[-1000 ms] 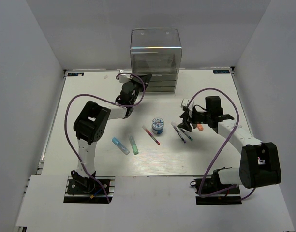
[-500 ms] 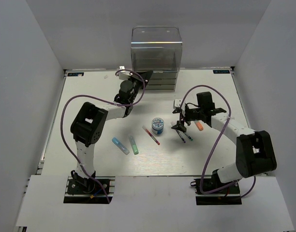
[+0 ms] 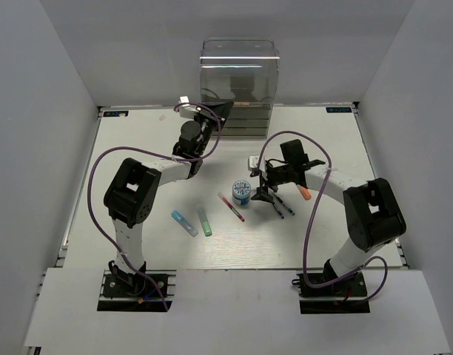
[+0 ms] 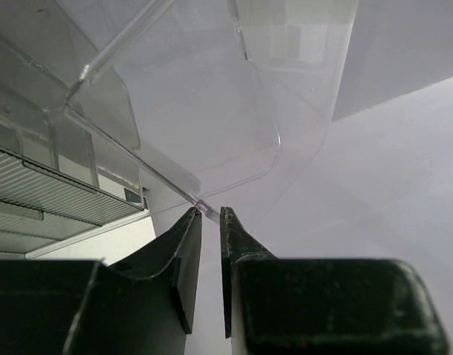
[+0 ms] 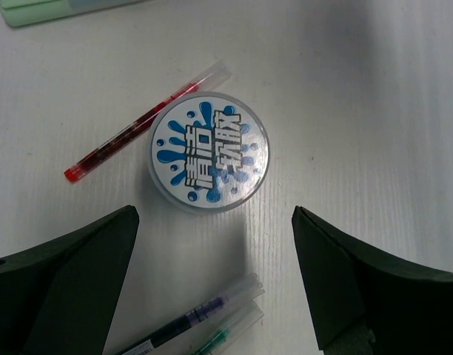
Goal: Sort the stationery into containers
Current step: Pick up the stationery from the center of the board, then place the stationery in the storage box.
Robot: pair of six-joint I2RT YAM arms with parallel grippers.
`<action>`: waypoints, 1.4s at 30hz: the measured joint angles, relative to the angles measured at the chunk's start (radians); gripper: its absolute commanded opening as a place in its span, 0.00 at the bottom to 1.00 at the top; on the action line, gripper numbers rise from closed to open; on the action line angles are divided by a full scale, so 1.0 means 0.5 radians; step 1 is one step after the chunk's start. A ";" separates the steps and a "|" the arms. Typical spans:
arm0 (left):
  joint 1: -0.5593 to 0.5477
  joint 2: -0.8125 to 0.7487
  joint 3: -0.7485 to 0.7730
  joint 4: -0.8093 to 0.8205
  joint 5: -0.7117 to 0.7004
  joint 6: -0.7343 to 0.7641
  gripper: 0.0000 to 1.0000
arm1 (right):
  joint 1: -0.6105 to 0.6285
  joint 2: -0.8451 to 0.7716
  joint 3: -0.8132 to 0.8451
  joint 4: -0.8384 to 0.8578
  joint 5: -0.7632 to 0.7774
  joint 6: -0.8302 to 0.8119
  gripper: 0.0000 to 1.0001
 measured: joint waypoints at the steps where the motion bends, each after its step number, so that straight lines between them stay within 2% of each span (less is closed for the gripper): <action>1: 0.000 0.000 0.000 0.002 -0.001 0.000 0.28 | 0.010 0.014 0.013 -0.001 0.006 -0.002 0.90; 15: 0.000 -0.004 0.000 0.015 0.001 0.000 0.28 | 0.179 0.182 0.139 0.019 0.086 -0.011 0.89; 16: 0.000 -0.004 0.000 0.015 0.001 0.000 0.28 | 0.189 0.193 0.140 0.020 0.091 -0.011 0.86; 17: 0.000 -0.005 0.000 0.015 0.001 0.000 0.28 | 0.197 0.204 0.140 0.020 0.094 -0.013 0.76; 19: 0.000 -0.005 0.000 0.015 0.001 0.000 0.28 | 0.208 0.225 0.153 0.017 0.102 -0.024 0.63; 20: 0.000 -0.005 0.000 0.015 0.001 0.000 0.28 | 0.211 0.234 0.168 0.011 0.098 -0.016 0.47; 22: 0.000 -0.005 0.000 0.015 0.002 0.000 0.28 | 0.214 0.253 0.207 -0.024 0.112 -0.012 0.31; 23: 0.000 -0.005 0.000 0.015 0.002 0.000 0.28 | 0.214 0.261 0.221 -0.034 0.114 -0.011 0.21; 24: 0.000 -0.005 0.000 0.015 0.002 0.000 0.28 | 0.214 0.266 0.235 -0.045 0.114 -0.011 0.17; 31: 0.000 -0.018 0.000 0.014 0.002 0.000 0.28 | 0.214 0.220 0.241 -0.004 0.186 0.037 0.07; 37: 0.000 -0.029 0.000 0.014 0.005 0.000 0.28 | 0.199 0.025 0.137 0.484 0.426 0.066 0.04; 42: 0.000 -0.029 0.000 0.014 0.006 0.000 0.28 | 0.176 0.016 0.135 0.887 0.649 0.072 0.04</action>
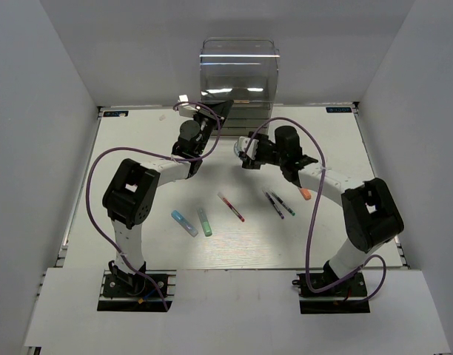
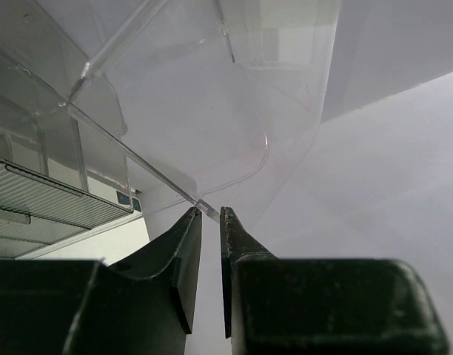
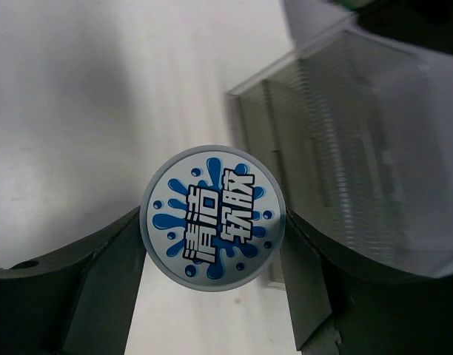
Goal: Sort the stationery into containers
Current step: Place the stationery in the storage box.
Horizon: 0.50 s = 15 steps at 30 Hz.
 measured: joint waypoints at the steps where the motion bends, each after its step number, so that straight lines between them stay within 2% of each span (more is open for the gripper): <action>1: 0.000 0.000 0.000 -0.001 0.000 0.000 0.28 | -0.005 0.001 0.000 0.069 0.037 0.002 0.00; 9: 0.000 0.000 0.000 -0.001 0.001 0.000 0.29 | -0.043 0.173 0.014 0.690 0.285 0.037 0.00; 15: 0.000 -0.001 0.000 -0.002 0.001 -0.001 0.29 | -0.069 0.362 0.056 0.934 0.389 0.100 0.00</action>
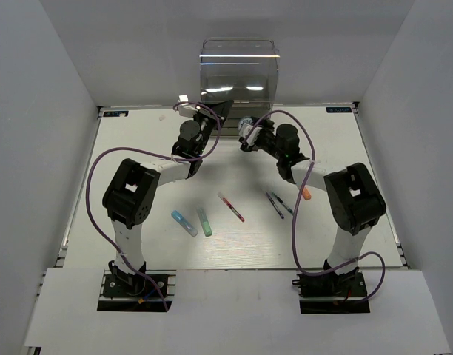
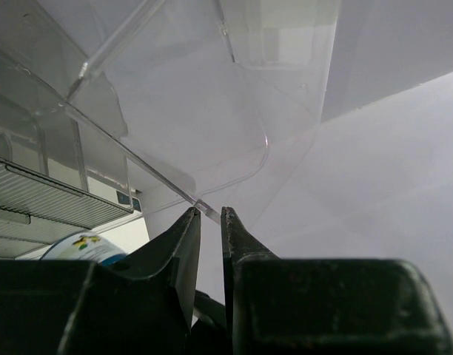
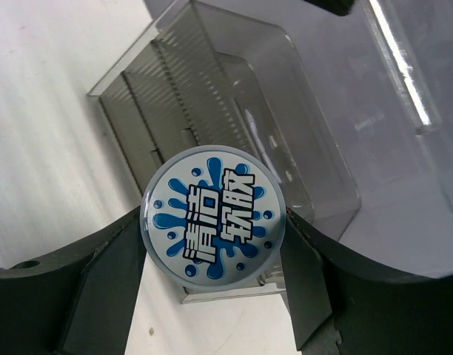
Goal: Sort the stationery into containers
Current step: Place the stationery in the storage box.
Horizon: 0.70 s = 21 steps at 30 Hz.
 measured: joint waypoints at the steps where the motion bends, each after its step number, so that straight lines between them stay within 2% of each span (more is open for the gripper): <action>1: 0.000 0.000 0.000 0.000 0.000 0.001 0.29 | -0.005 0.014 0.008 0.029 0.008 0.016 0.00; 12: 0.000 0.000 0.000 0.002 0.001 0.000 0.29 | -0.037 0.091 0.190 0.293 0.065 0.159 0.00; 21: 0.000 -0.002 0.006 0.009 0.002 0.000 0.29 | -0.039 0.314 0.332 0.416 0.195 0.223 0.00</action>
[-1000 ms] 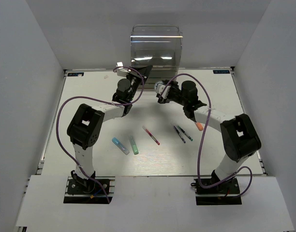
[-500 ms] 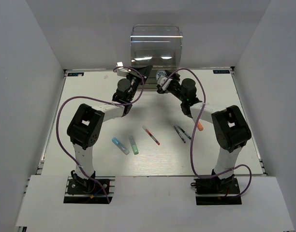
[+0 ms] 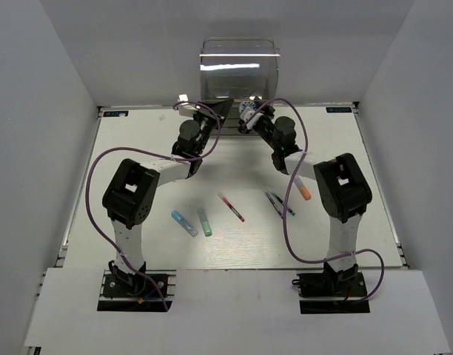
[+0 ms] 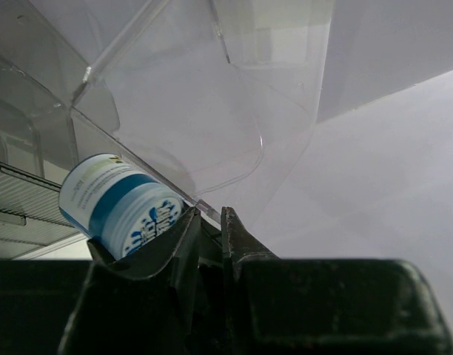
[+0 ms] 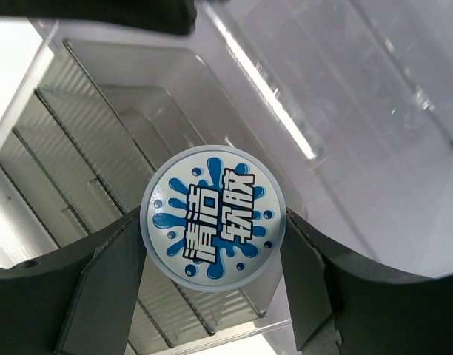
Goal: Sort the stationery into containers
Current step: Place the stationery in the storage box.
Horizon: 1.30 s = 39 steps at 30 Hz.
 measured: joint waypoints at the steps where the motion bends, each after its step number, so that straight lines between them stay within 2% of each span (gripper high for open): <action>1: 0.000 0.000 0.000 0.001 0.001 0.000 0.29 | 0.000 0.021 0.008 0.008 0.016 0.005 0.00; 13: 0.000 -0.001 0.020 0.037 0.000 -0.001 0.29 | 0.002 0.186 0.182 0.124 0.140 0.049 0.00; 30: 0.001 -0.024 0.042 0.075 0.005 -0.001 0.29 | 0.006 0.312 0.252 0.264 0.246 0.127 0.00; 39: 0.001 -0.280 -0.294 -0.059 0.067 0.108 0.29 | 0.005 0.319 0.270 0.269 0.253 0.126 0.00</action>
